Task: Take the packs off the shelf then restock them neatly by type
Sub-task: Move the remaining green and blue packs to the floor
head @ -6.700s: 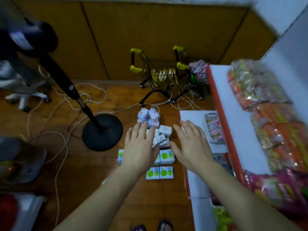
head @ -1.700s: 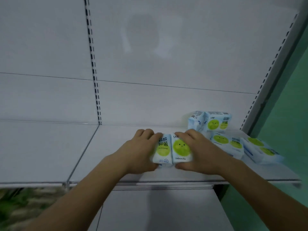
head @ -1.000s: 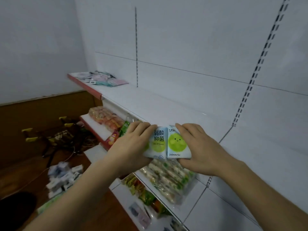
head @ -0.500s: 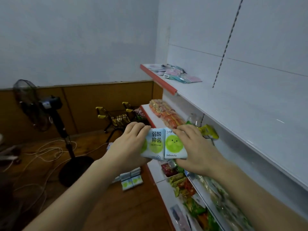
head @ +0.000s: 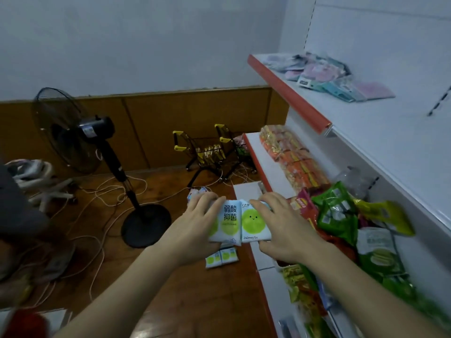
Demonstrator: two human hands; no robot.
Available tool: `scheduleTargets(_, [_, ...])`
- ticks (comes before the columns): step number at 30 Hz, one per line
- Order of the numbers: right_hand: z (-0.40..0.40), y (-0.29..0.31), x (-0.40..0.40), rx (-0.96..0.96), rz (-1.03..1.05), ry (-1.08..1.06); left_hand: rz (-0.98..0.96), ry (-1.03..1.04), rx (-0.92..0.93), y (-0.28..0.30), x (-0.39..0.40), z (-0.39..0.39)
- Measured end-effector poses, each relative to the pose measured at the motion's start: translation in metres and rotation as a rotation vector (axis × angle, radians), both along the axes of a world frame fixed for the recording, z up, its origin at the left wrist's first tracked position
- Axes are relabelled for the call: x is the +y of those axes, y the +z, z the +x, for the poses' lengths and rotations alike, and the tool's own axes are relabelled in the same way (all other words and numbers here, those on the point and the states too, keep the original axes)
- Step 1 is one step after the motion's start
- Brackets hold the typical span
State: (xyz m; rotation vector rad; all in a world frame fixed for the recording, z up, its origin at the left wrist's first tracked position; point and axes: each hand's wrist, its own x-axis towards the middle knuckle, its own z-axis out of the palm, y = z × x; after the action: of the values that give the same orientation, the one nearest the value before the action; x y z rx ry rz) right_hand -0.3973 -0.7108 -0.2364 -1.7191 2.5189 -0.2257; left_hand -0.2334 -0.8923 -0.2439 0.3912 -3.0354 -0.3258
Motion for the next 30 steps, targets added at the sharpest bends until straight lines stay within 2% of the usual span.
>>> scheduleTargets(13, [-0.102, -0.118, -0.157, -0.096, 0.123, 0.064, 0.087, 0.118, -0.064, -0.129, -0.130, -0.085])
scheduleTargets(18, [-0.131, -0.174, -0.207, -0.123, 0.154, 0.032, 0.009, 0.116, -0.123, -0.191, -0.182, -0.115])
scheduleTargets(25, [-0.167, -0.271, -0.255, -0.051, 0.264, 0.034, 0.009, 0.114, -0.190, -0.278, -0.226, -0.152])
scheduleTargets(30, [-0.187, -0.358, -0.271, -0.043, 0.302, 0.048, 0.073, 0.134, -0.221, -0.370, -0.238, -0.172])
